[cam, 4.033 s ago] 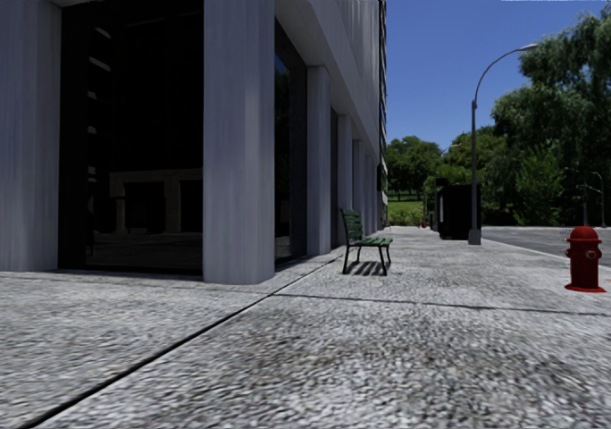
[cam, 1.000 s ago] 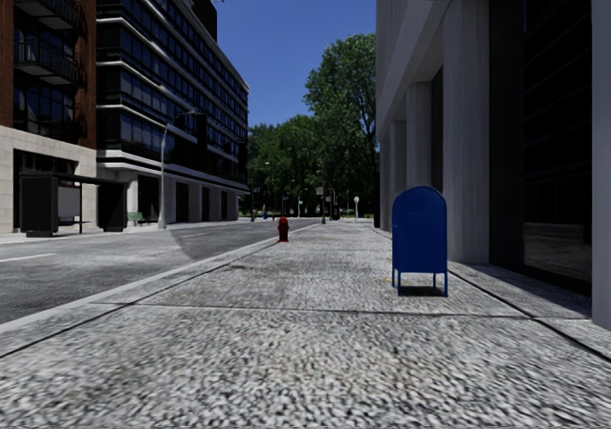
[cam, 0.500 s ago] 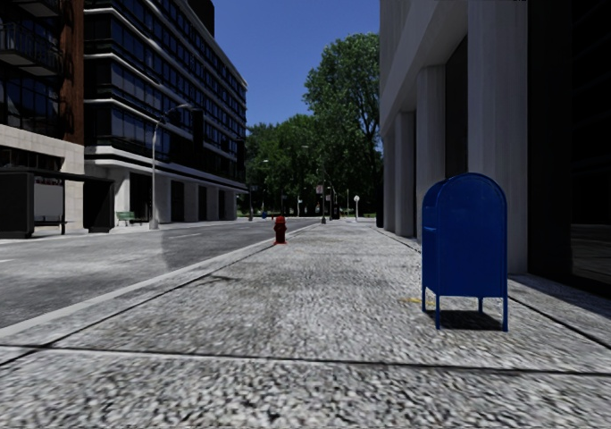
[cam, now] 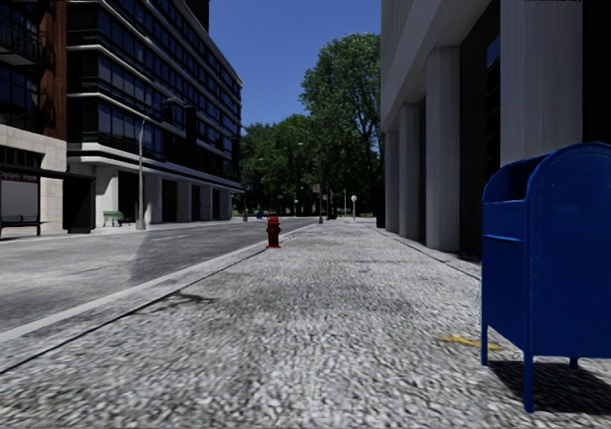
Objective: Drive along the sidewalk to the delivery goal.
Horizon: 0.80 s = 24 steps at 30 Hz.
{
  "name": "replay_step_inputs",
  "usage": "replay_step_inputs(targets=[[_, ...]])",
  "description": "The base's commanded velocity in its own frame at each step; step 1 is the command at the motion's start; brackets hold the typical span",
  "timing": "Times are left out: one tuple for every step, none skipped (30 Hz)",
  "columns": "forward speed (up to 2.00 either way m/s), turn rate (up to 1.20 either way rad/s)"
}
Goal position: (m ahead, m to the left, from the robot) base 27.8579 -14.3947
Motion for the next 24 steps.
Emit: replay_step_inputs(targets=[[2.0,-0.28],[2.0,-0.3],[2.0,-0.3],[2.0,-0.3],[2.0,-0.3],[2.0,-0.3],[2.0,-0.3],[2.0,-0.3],[2.0,-0.3],[2.0,-0.3],[2.0,-0.3],[2.0,-0.3],[2.0,-0.3],[2.0,-0.3],[2.0,-0.27],[2.0,-0.24],[2.0,-0.24],[2.0,-0.23],[2.0,0.0],[2.0,0.0],[2.0,0.0],[2.0,0.0],[2.0,0.0],[2.0,0.0]])
